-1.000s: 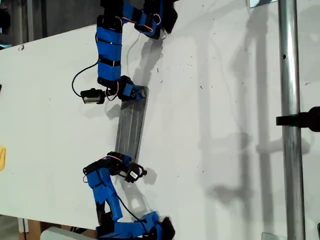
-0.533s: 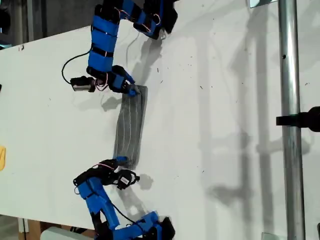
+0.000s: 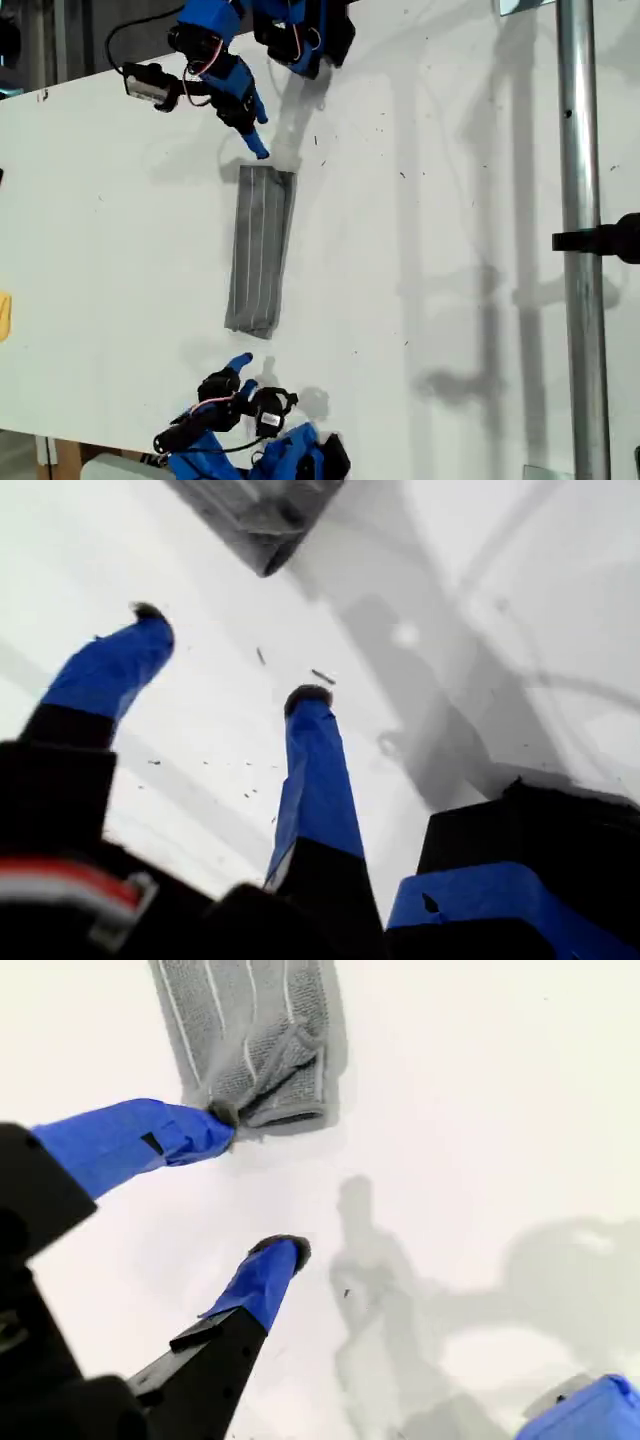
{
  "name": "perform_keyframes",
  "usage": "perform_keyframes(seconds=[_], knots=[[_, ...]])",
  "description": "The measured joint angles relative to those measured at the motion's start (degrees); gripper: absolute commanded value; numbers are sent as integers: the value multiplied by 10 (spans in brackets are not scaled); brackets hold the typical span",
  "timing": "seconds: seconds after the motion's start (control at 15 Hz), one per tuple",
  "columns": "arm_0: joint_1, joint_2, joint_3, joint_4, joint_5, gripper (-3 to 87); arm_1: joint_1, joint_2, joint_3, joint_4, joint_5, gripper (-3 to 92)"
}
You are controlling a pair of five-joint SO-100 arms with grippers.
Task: Grasp corners of a towel and fold twice.
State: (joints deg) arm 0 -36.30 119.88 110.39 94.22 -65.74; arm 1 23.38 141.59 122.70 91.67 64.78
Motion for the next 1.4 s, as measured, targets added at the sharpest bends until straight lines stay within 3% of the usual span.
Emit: perform_keyframes(seconds=[0.27,0.4,0.53,0.73,1.2,1.4], knots=[[187,334,229,-71,-163,104,-159,281,186,4,217,339],[261,455,343,-110,-232,57,-202,367,223,3,280,363],[330,563,454,-149,-257,-26,-201,364,227,3,285,375],[398,768,592,-168,-272,-26,-203,322,226,3,297,393],[394,789,680,-187,-230,-25,-158,189,225,-7,310,423],[379,789,680,-188,-227,-25,-71,37,201,-94,252,431]])
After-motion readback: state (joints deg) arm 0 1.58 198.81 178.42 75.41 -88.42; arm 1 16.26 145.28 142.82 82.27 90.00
